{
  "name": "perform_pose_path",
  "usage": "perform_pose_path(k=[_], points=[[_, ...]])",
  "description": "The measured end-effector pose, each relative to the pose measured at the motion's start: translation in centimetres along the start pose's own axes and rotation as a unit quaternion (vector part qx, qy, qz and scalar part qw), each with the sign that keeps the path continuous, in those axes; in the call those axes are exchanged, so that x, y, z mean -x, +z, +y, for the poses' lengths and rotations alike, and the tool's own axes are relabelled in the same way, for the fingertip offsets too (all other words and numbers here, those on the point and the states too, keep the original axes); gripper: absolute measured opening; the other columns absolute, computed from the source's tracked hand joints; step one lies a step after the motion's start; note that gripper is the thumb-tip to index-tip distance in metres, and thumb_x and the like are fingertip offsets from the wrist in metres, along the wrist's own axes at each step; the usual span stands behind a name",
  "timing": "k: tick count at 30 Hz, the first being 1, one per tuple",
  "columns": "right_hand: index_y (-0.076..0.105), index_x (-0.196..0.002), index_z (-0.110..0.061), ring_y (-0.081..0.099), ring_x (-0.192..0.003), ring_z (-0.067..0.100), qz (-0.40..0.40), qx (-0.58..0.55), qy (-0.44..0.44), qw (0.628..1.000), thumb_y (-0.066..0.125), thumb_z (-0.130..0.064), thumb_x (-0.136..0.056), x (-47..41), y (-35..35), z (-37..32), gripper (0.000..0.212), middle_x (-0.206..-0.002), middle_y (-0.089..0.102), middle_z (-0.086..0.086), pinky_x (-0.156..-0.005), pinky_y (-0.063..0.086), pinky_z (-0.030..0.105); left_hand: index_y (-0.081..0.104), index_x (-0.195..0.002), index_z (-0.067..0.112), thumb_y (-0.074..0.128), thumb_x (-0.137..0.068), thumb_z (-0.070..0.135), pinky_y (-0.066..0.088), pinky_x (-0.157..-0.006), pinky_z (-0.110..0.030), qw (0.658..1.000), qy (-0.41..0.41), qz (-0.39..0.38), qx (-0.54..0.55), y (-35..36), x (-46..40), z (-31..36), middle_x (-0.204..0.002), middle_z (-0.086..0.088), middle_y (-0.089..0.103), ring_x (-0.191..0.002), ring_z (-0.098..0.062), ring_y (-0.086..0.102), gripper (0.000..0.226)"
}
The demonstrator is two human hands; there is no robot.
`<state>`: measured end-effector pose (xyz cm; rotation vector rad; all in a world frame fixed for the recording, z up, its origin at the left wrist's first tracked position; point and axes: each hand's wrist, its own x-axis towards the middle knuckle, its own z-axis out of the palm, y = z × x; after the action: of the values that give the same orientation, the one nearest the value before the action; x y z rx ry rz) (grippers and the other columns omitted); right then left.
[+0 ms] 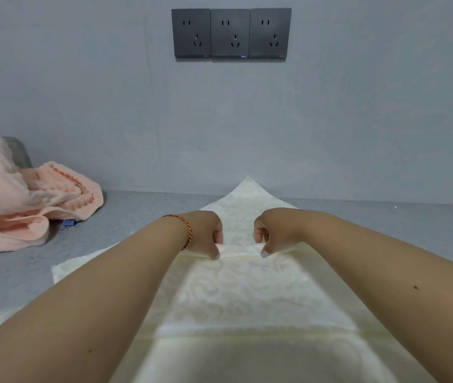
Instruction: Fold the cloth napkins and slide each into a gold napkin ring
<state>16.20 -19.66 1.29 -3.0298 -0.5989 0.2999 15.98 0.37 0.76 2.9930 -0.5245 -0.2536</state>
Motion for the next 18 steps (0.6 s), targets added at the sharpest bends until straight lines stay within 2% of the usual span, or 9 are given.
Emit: perform_pose_path(k=[3,6,9,11,13,15,17,18], points=[[0.057,-0.087,-0.025,0.053,-0.085,0.014,0.012,0.008,-0.004,1.000,0.072,-0.029,-0.081,0.3,0.2,-0.2,0.017,-0.092,0.057,-0.010,-0.062,0.039,0.021,0.066,-0.092,0.024,0.076,-0.076,0.030,0.053,-0.085,-0.029,1.000,0.003,0.008,0.017,0.1,0.2,0.1,-0.093,0.008,0.063,-0.093,-0.016,0.062,0.019],[0.043,-0.070,-0.028,0.048,-0.080,0.014,0.034,0.034,-0.022,0.999,0.069,-0.020,-0.081,0.9,0.4,-0.6,0.029,-0.078,0.047,-0.013,-0.056,0.032,0.020,0.061,-0.080,0.025,0.074,-0.077,0.023,0.051,-0.077,-0.027,0.998,0.005,0.042,0.039,0.5,0.8,0.2,-0.085,0.010,0.060,-0.085,-0.014,0.059,0.014],[0.035,-0.065,-0.027,0.044,-0.075,0.016,0.088,0.073,-0.046,0.992,0.055,-0.005,-0.078,2.1,1.3,-1.0,0.033,-0.071,0.042,-0.010,-0.053,0.027,0.023,0.055,-0.066,0.026,0.071,-0.077,0.012,0.046,-0.063,-0.019,0.995,0.022,0.087,0.052,1.1,2.0,0.4,-0.074,0.014,0.055,-0.073,-0.010,0.055,0.024],[0.031,-0.064,-0.026,0.041,-0.072,0.016,0.101,0.095,-0.068,0.988,0.048,0.001,-0.075,3.0,1.7,-1.1,0.034,-0.070,0.040,-0.009,-0.052,0.023,0.024,0.061,-0.068,0.020,0.069,-0.078,0.005,0.040,-0.056,-0.013,0.993,0.032,0.094,0.057,1.0,2.8,0.5,-0.071,0.014,0.052,-0.067,-0.007,0.052,0.020],[0.032,-0.064,-0.026,0.038,-0.068,0.014,0.094,0.101,-0.083,0.987,0.045,0.003,-0.074,3.9,1.6,-1.2,0.034,-0.072,0.041,-0.009,-0.053,0.023,0.023,0.070,-0.081,0.014,0.065,-0.079,0.001,0.042,-0.058,-0.012,0.996,0.034,0.077,0.043,0.9,3.5,0.6,-0.074,0.013,0.055,-0.070,-0.007,0.053,0.014],[0.040,-0.067,-0.027,0.042,-0.072,0.013,0.073,0.094,-0.086,0.989,0.048,0.002,-0.074,4.3,1.7,-1.1,0.031,-0.079,0.048,-0.009,-0.057,0.029,0.023,0.073,-0.085,0.016,0.062,-0.079,0.004,0.052,-0.070,-0.019,0.998,0.024,0.046,0.031,0.8,4.0,0.7,-0.082,0.008,0.064,-0.080,-0.012,0.060,0.018],[0.050,-0.069,-0.024,0.047,-0.076,0.013,0.056,0.062,-0.069,0.994,0.052,-0.004,-0.076,4.5,1.8,-1.0,0.022,-0.085,0.056,-0.006,-0.064,0.037,0.024,0.068,-0.070,0.022,0.064,-0.076,0.017,0.052,-0.072,-0.025,0.999,-0.007,0.022,0.041,0.8,4.1,0.5,-0.074,0.008,0.064,-0.075,-0.014,0.060,0.009],[0.052,-0.066,-0.022,0.049,-0.074,0.012,0.054,0.025,-0.053,0.997,0.053,-0.007,-0.077,4.4,1.8,-0.8,0.019,-0.085,0.060,-0.003,-0.066,0.040,0.025,0.061,-0.061,0.022,0.065,-0.076,0.024,0.048,-0.068,-0.025,0.998,-0.024,0.019,0.051,0.7,4.0,0.3,-0.066,0.006,0.058,-0.068,-0.016,0.055,0.015]])
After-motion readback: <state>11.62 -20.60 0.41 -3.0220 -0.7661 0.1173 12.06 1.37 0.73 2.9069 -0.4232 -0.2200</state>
